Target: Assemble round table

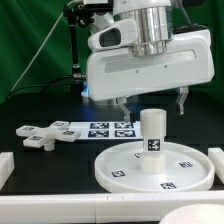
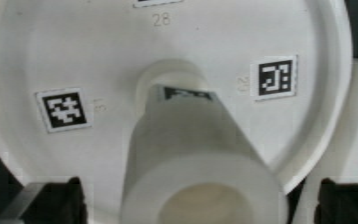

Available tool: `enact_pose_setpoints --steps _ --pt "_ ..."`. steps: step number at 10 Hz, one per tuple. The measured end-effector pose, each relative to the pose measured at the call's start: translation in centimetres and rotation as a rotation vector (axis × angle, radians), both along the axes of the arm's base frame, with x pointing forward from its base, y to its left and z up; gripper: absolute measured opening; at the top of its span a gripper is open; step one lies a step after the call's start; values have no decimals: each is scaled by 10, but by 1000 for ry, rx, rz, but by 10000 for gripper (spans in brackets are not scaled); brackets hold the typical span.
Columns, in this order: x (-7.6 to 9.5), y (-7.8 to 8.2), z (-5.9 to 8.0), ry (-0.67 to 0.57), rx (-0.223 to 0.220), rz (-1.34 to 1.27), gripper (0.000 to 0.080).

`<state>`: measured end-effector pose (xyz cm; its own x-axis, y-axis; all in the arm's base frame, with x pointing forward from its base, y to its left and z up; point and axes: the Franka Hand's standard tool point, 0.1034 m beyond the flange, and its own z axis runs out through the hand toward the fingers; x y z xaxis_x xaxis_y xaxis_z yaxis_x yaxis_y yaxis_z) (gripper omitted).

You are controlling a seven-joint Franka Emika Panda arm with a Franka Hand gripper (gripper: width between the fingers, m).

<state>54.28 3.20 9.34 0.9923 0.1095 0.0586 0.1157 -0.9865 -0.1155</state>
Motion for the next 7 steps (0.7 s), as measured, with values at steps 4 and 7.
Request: enact_pose_setpoints --steps 4,7 --pt "2 -4 0 22 5 3 649" --pt "6 1 0 -5 -47 100 649"
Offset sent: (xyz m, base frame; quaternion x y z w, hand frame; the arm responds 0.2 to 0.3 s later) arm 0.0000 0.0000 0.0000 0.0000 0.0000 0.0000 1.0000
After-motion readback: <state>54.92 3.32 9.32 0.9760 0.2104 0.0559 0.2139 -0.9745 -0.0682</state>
